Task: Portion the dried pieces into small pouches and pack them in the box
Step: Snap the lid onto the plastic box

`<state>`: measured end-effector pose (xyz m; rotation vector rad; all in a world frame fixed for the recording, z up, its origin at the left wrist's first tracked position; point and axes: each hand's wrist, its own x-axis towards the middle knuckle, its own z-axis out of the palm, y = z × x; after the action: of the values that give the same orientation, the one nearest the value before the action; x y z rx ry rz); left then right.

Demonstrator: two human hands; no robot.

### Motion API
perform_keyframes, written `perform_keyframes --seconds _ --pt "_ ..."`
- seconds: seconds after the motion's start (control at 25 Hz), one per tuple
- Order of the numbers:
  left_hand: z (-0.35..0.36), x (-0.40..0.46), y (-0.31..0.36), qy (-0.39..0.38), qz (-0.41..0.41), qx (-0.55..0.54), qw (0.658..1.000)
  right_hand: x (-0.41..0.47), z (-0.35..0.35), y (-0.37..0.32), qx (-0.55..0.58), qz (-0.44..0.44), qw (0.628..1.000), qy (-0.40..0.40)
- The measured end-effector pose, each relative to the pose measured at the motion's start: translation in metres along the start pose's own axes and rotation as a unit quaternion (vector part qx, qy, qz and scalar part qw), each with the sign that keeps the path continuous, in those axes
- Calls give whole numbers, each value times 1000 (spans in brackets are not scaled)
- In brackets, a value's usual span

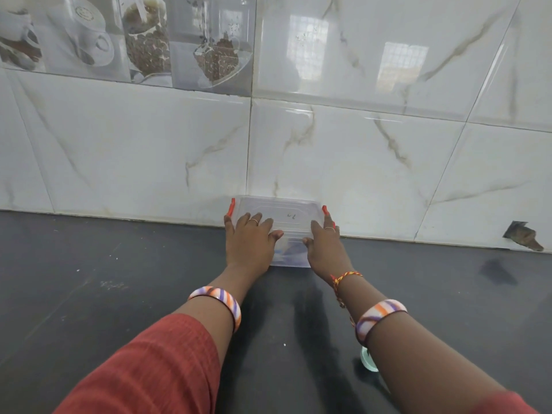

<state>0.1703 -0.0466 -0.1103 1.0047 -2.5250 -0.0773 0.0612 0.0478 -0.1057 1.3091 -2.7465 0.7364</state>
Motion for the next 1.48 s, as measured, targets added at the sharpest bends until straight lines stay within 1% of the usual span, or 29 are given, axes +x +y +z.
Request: perform_keyframes --seconds 0.08,0.16,0.24,0.28,0.32,0.36,0.4,0.48,0.52,0.56,0.6,0.68,0.72,0.8,0.84,0.88,0.96,1.0,1.04,1.08,1.12,1.16,1.2,1.24,1.28,1.32,1.36,1.4,1.48 --pt "-9 -5 11 -4 -32 -8 999 -9 -12 1 3 4 1000 -18" --pt "-26 -11 29 22 -40 -49 998 -22 -33 0 -7 17 1000 -5" --pt "-42 -21 52 56 12 -118 991 -37 -57 3 -14 30 999 5" --pt "-48 -27 65 48 47 -157 985 -44 -67 6 -11 43 999 -11" --pt "-54 -36 78 7 82 -183 980 -53 -77 10 -10 59 997 -49" --pt "-57 -48 90 -65 106 -195 973 -67 -85 16 -10 78 991 -105" --pt "-59 -57 101 -158 112 -201 960 -79 -92 21 -20 95 981 -167" --pt "-54 -78 117 -354 70 -208 909 -107 -101 35 -58 122 954 -268" --pt "-49 -86 122 -423 49 -195 884 -119 -101 42 -73 131 942 -300" --pt "-43 -95 127 -459 34 -178 870 -132 -99 49 -80 140 934 -319" --pt "-35 -100 130 -469 24 -167 867 -142 -95 55 -81 146 929 -330" --pt "-21 -109 135 -456 0 -180 872 -157 -84 65 -64 155 929 -330" --pt "-16 -111 137 -440 -16 -203 875 -161 -80 68 -47 156 935 -314" --pt "-9 -113 140 -376 -53 -273 884 -162 -77 73 4 163 951 -263" --pt "-7 -111 140 -333 -76 -321 883 -160 -77 75 37 169 958 -230" --pt "-3 -105 140 -297 -106 -376 871 -156 -75 77 68 172 965 -186" --pt "2 -93 143 -245 -186 -476 824 -139 -70 84 103 147 981 -74" --pt "7 -89 145 -219 -206 -497 814 -129 -66 86 120 143 982 -15" --pt "11 -83 145 -192 -204 -485 828 -118 -62 87 151 153 976 31" --pt "16 -79 146 -176 -184 -466 847 -108 -58 87 210 177 960 56" --pt "19 -75 145 -164 -164 -460 857 -99 -56 86 300 212 928 59" --pt "21 -70 143 -155 -148 -469 856 -89 -55 84 400 254 879 44" --pt "24 -64 140 -151 -136 -479 854 -80 -55 80 485 294 823 29" --pt "27 -55 137 -136 -122 -479 859 -70 -54 80 544 325 773 28" --pt "30 -46 135 -123 -111 -461 872 -59 -52 82 580 343 738 41" --pt "35 -37 133 -118 -96 -443 884 -47 -47 84 595 348 722 59" --pt "39 -29 132 -120 -82 -425 893 -36 -43 87 585 341 731 83" --pt "41 -23 133 -123 -65 -405 904 -26 -38 90 540 317 771 116" --pt "49 -11 134 -126 -19 -357 925 -9 -30 96 364 225 888 168"
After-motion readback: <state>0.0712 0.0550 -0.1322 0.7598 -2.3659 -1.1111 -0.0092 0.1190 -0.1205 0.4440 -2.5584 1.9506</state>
